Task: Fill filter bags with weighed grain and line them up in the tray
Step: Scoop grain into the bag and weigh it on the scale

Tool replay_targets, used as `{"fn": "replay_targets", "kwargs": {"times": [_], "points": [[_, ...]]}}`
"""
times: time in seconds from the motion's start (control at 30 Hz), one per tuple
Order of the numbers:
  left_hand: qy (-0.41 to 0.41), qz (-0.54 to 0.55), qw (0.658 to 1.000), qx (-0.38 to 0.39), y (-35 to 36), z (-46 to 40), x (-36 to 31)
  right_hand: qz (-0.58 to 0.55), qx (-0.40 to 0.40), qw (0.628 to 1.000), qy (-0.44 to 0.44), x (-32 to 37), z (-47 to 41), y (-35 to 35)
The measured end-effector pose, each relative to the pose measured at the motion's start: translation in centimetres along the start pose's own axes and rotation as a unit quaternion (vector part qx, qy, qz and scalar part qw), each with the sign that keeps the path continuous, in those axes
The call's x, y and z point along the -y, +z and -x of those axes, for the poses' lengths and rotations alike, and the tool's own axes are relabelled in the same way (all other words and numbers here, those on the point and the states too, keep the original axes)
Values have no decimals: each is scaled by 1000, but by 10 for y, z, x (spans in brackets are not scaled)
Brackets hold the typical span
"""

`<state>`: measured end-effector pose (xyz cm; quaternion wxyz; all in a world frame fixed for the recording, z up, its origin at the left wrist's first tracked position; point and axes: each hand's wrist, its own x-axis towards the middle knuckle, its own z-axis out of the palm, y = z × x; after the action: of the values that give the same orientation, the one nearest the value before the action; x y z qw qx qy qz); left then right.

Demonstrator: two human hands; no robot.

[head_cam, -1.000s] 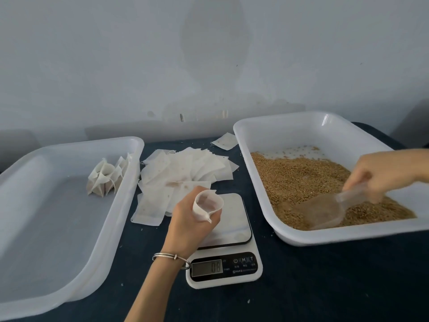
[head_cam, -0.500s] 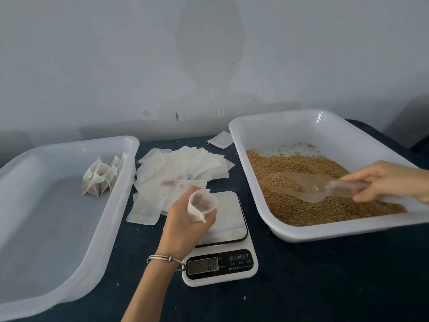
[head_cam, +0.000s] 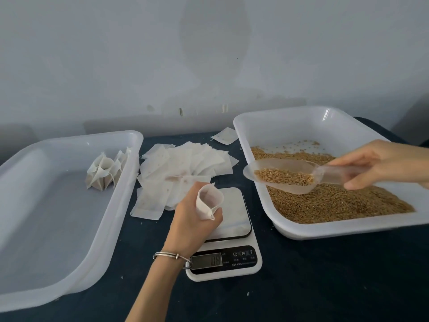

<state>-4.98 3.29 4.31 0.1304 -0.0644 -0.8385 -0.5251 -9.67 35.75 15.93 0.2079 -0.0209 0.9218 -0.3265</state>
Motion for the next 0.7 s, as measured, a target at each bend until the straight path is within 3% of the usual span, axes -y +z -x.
{"fn": "replay_targets", "kwargs": {"times": [0.23, 0.7], "points": [[4, -17, 1000, 5, -2, 3, -8, 73, 65, 991, -92, 53, -4, 3], [-29, -36, 999, 14, -4, 1, -13, 172, 82, 976, -107, 88, -2, 4]]}}
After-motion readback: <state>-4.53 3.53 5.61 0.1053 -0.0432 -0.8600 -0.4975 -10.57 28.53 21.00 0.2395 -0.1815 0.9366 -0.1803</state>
